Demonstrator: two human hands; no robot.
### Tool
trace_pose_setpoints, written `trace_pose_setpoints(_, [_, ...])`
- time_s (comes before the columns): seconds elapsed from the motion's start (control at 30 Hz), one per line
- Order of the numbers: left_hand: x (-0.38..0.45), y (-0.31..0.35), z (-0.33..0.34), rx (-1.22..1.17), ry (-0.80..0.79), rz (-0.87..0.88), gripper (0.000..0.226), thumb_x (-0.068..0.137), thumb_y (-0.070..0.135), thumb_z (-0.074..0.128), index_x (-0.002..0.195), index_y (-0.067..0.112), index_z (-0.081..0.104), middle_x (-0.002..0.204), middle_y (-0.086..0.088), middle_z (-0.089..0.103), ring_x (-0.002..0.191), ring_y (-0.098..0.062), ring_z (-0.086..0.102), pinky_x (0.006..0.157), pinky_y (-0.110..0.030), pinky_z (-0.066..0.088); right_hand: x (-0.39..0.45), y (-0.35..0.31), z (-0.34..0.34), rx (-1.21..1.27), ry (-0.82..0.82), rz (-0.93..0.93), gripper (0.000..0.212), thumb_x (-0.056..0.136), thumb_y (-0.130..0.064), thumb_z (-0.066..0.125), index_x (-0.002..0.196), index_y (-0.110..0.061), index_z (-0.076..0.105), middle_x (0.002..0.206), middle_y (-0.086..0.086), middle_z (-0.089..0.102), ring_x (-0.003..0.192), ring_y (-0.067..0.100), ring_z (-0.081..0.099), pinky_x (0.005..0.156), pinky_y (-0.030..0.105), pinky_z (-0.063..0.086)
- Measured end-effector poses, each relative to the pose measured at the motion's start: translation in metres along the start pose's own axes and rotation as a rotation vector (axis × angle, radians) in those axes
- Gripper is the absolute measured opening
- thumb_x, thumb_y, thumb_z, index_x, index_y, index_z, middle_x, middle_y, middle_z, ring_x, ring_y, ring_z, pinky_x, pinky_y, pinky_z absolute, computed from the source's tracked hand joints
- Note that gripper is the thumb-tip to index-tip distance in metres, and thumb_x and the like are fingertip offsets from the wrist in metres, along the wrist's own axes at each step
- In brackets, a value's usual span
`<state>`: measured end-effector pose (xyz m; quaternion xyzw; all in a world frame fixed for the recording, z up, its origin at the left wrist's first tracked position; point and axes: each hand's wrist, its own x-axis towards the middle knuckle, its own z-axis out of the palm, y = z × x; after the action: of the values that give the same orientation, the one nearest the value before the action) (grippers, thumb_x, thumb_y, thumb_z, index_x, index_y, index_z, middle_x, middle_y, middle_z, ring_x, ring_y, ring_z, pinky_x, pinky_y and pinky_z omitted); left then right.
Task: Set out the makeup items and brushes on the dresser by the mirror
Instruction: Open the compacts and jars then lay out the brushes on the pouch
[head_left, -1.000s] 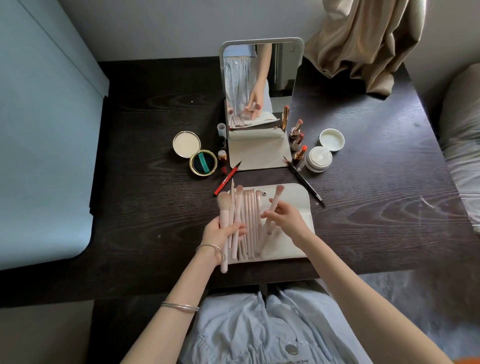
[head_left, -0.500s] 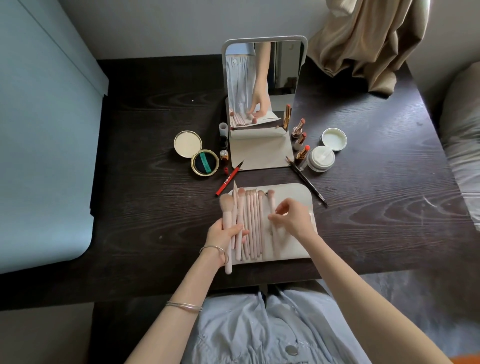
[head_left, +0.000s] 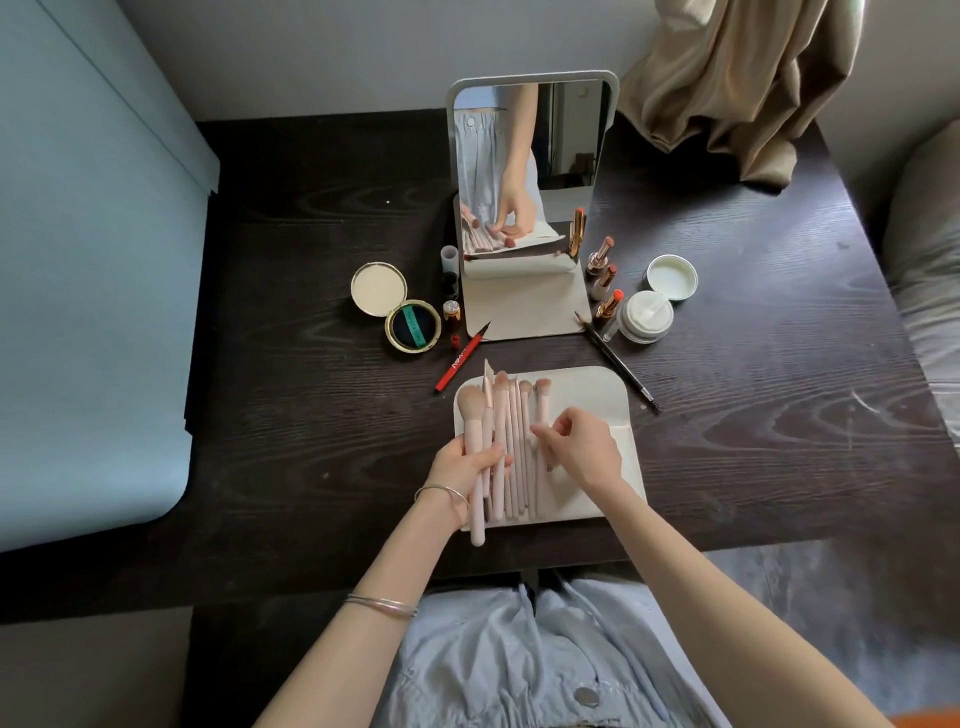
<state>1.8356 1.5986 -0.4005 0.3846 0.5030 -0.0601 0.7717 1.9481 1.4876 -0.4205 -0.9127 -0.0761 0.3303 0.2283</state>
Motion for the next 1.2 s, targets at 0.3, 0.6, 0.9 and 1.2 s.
trace_pose_setpoints(0.3, [0.000,0.001,0.024,0.117,-0.097,0.010,0.026,0.086,0.007,0.064,0.112,0.005,0.062,0.092,-0.010,0.068,0.084,-0.020,0.066,0.067,-0.027,0.053,-0.019,-0.002,-0.021,0.449,-0.185,-0.195,0.016,0.081,-0.023,0.073,0.088,-0.013,0.064,0.083,-0.002,0.066,0.072,0.009,0.060,0.054,0.010,0.045])
trace_pose_setpoints(0.6, [-0.003,-0.004,0.033,0.028,-0.082,0.019,0.022,0.088,-0.002,0.059,0.110,-0.002,0.061,0.095,-0.007,0.064,0.087,-0.016,0.063,0.078,-0.026,0.057,-0.004,0.020,-0.027,0.401,0.018,-0.033,0.020,0.079,-0.021,0.072,0.095,-0.011,0.069,0.081,-0.004,0.064,0.079,0.014,0.062,0.070,0.024,0.050])
trace_pose_setpoints(0.9, [-0.003,-0.005,0.021,0.015,-0.044,0.046,0.014,0.088,-0.005,0.057,0.100,0.000,0.060,0.083,-0.011,0.061,0.076,-0.018,0.062,0.076,-0.029,0.058,0.001,0.020,-0.012,0.259,-0.001,0.028,0.031,0.071,-0.027,0.079,0.094,-0.013,0.063,0.077,-0.006,0.064,0.083,0.020,0.066,0.077,0.046,0.056])
trace_pose_setpoints(1.2, [-0.004,-0.005,0.022,0.022,-0.057,0.043,0.013,0.087,-0.003,0.059,0.094,0.007,0.059,0.083,-0.009,0.062,0.078,-0.018,0.064,0.072,-0.026,0.059,0.000,0.014,-0.007,0.298,0.038,0.000,0.030,0.071,-0.022,0.080,0.087,-0.011,0.057,0.073,-0.004,0.061,0.070,0.017,0.061,0.060,0.027,0.051])
